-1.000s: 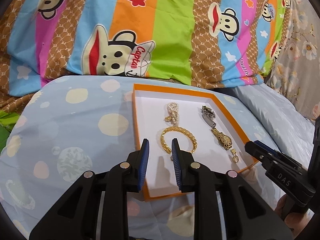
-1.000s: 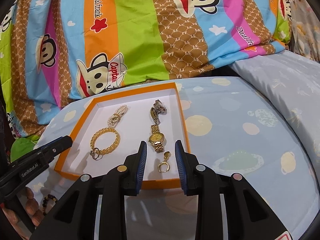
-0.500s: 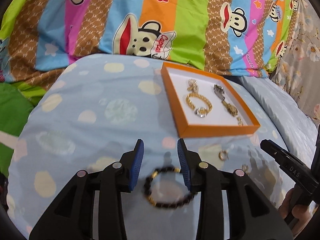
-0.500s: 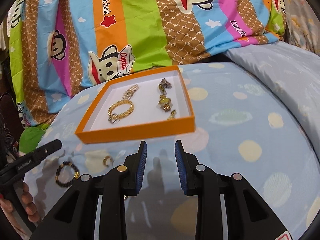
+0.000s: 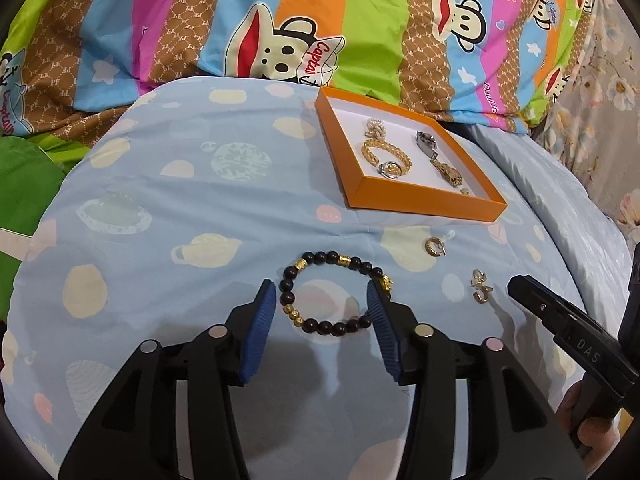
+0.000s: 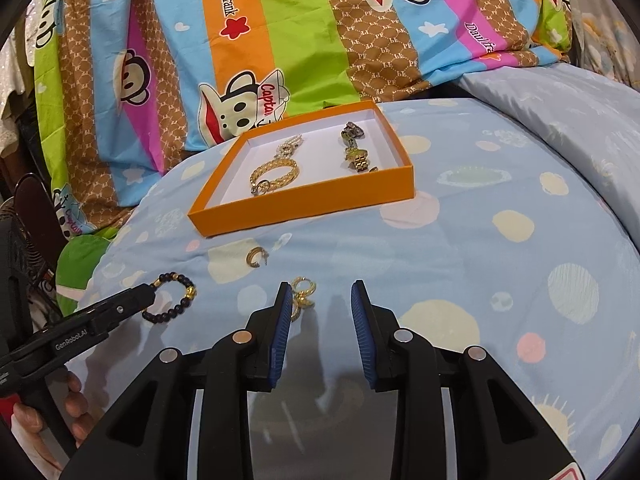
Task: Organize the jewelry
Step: 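Move the left gripper to the black-bead bracelet while the right gripper reaches the gold charm earrings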
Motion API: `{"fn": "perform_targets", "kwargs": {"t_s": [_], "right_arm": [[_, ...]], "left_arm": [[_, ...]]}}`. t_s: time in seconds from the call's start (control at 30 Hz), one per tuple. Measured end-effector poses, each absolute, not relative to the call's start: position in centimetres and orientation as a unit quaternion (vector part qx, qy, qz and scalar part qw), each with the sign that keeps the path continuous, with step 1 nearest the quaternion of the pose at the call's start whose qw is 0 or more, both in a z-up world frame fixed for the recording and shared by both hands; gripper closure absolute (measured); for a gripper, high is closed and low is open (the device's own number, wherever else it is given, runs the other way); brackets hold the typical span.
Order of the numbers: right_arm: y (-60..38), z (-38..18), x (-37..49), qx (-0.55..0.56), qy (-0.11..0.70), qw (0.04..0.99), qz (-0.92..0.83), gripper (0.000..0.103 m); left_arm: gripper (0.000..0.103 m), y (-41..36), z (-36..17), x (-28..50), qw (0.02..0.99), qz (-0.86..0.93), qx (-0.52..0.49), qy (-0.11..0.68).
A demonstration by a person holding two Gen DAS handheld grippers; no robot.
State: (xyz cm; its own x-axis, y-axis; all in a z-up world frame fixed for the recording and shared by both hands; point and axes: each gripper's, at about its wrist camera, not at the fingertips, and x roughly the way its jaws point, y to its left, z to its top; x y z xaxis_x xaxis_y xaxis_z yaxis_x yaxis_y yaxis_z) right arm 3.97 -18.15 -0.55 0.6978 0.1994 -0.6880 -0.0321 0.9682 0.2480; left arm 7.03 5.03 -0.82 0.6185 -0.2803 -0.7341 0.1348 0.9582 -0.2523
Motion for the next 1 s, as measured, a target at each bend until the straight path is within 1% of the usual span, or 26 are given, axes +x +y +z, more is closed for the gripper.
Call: {"fn": "perform_targets", "kwargs": {"t_s": [0.03,0.1,0.33,1.0], "right_arm": [[-17.9,-0.5,3.9,0.106,0.385,0.914,0.065,0.073],[-17.3,-0.6,3.8,0.097,0.388,0.914,0.068,0.073],[-16.3,-1.1,4.5,0.081,0.407,0.907,0.073,0.072],[-14.7,-1.7,5.8,0.064,0.429,0.898,0.074,0.072]], "left_arm": [[0.049,4.9,-0.8,7.0,0.897,-0.115,-0.083,0.419],[0.046,4.7,-0.5,6.8,0.902,-0.110,-0.071,0.410],[0.045,3.9,-0.5,6.6,0.905,-0.115,-0.046,0.407],[0.045,4.0,-0.7,6.8,0.901,-0.114,-0.051,0.414]]}}
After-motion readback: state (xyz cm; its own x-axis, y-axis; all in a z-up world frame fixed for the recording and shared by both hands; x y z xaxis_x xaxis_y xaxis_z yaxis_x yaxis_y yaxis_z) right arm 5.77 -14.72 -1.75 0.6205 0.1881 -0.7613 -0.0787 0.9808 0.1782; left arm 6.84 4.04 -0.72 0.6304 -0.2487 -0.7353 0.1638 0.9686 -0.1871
